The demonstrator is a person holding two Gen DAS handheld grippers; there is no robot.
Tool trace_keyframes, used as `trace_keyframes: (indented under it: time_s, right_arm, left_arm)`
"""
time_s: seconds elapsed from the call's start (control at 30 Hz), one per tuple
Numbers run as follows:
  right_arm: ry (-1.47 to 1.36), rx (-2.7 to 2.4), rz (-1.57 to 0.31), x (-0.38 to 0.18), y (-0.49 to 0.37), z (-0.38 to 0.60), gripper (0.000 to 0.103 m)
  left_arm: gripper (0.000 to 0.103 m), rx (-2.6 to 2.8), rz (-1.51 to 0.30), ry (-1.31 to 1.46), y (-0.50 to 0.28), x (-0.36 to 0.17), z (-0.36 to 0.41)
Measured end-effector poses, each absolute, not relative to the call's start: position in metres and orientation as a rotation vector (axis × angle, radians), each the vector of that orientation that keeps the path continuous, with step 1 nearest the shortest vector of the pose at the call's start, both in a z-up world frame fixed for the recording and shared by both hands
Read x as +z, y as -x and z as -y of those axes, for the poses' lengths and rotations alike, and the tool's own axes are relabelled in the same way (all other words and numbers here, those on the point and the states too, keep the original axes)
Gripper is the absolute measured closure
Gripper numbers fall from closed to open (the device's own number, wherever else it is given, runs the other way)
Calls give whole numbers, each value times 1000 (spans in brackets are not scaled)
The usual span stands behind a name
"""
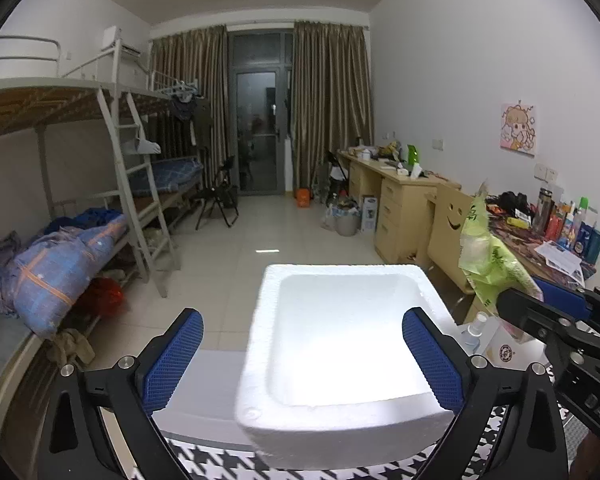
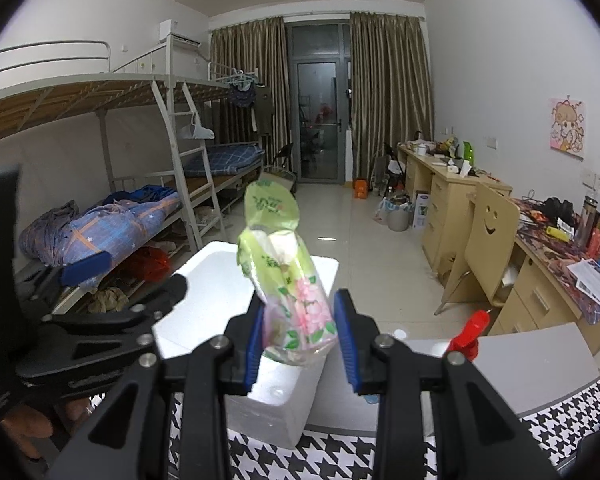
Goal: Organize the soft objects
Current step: 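Open the left gripper to drop the white paper towel into the foam box, then lower the tissue packet into the foam box and open the right gripper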
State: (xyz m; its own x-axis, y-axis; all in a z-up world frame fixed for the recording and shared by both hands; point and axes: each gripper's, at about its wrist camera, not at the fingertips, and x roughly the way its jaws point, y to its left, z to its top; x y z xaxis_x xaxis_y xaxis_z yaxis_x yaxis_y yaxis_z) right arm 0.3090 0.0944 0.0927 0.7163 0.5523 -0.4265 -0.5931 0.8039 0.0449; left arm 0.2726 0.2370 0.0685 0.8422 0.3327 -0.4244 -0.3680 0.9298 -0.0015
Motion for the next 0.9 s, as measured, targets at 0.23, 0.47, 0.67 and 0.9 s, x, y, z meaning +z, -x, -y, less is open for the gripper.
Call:
trace_keyframes:
  time_s: [0.23, 0.47, 0.67, 0.9]
  right_arm:
    - [121, 667, -456, 92, -311, -107, 65]
    - [119, 690, -482, 87, -319, -119, 65]
    - [107, 712, -526, 80, -327, -131, 65]
    - [103, 722, -586, 70, -336, -140, 64]
  left_arm:
    - [1, 421, -390, 83, -250, 76, -247]
    - [1, 468, -367, 75, -230, 78, -253]
    - [1, 496, -371, 75, -219, 76, -258]
    - [1, 518, -380, 79, -209, 70, -263]
